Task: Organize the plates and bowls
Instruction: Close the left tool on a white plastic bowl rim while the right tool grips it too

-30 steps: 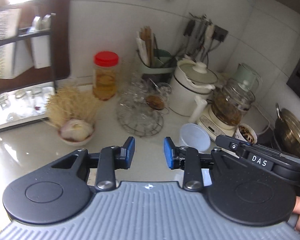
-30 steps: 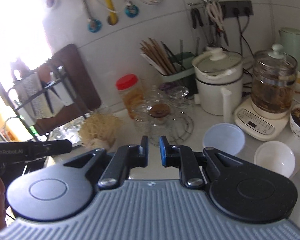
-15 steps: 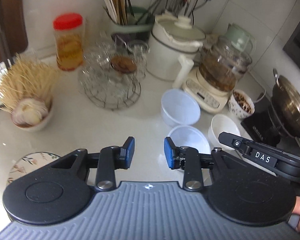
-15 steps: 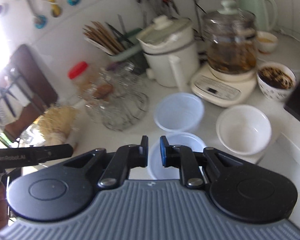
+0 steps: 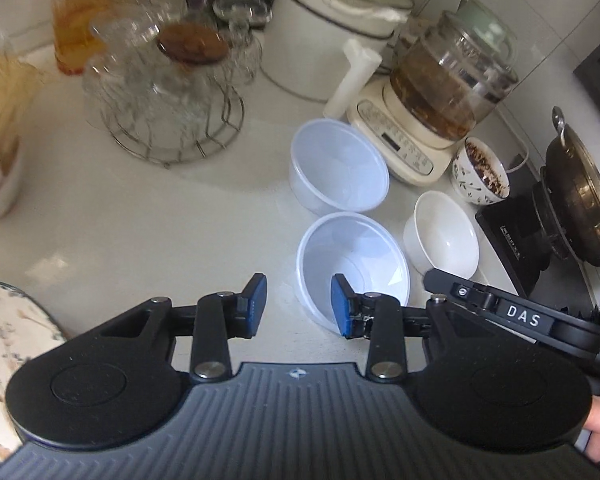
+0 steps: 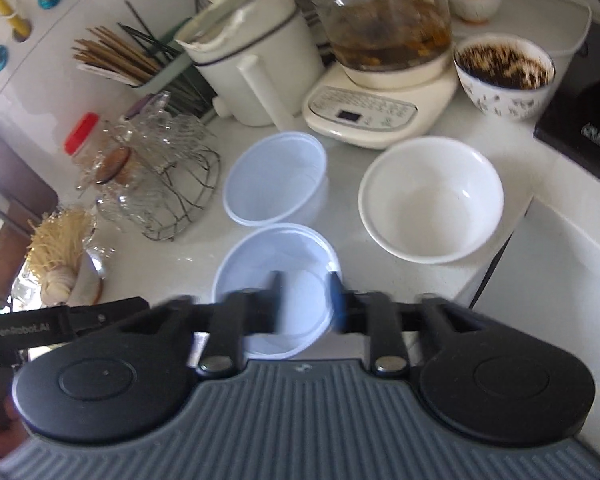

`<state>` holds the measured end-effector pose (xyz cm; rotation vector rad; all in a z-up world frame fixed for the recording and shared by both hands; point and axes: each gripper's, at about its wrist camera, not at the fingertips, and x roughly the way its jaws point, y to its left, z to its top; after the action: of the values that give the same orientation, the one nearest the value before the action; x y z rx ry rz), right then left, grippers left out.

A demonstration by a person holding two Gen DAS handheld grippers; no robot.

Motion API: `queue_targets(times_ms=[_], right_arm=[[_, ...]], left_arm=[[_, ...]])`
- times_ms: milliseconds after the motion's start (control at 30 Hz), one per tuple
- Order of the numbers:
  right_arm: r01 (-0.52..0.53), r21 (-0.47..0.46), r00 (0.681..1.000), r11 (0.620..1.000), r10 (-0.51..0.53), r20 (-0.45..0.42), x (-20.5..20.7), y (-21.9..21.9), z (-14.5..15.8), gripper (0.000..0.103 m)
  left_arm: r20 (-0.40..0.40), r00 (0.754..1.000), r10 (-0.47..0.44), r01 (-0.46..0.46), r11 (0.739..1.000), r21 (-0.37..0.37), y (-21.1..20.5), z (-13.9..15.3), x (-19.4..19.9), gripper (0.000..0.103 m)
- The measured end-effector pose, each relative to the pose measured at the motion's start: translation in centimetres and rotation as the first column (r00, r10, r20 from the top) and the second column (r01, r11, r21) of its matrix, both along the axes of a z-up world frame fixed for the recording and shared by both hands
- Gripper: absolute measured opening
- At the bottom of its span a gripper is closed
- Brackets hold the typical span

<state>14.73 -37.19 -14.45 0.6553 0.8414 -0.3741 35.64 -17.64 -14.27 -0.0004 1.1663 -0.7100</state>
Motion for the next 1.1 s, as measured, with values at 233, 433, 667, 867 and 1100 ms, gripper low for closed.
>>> queue_targets(times_ms=[233,433,667,867,1100], right_arm=[[-0.004,0.092,1.0,0.996,0.006,-0.02,0.8,-1.9,-2.6,0.048],[-0.013,0.148,0.998,0.989,0.023,-0.061,1.8,-2.8,-4.8,0.046],[-0.044,0.182,0.995,0.982,0.06,-0.085,2.7,-3.1,-6.3,0.027],[-0.079,0.184,0.993,0.98,0.093,-0.071,3.1,-2.9,-6.5,0.015],[-0.091,0.192,0.994,0.977,0.102,-0.049,3.4,-2.8,-6.7,0.014]], left_arm=[[-0.073,0.997,-0.006,0.007,1.0,0.021,-2.5,-2.8,1.3,0.043],[-0.098,0.995,0.003,-0.001,1.0,0.026,-4.1,-4.6,2.1,0.043],[-0.103,0.994,0.033,-0.027,0.998,0.059,-4.8,-5.8,2.6,0.029],[-0.102,0.993,0.06,-0.053,0.996,0.072,-4.4,-6.2,2.7,0.01],[-0.063,0.997,0.053,-0.048,0.996,0.073,-3.8,-6.0,2.2,0.007]])
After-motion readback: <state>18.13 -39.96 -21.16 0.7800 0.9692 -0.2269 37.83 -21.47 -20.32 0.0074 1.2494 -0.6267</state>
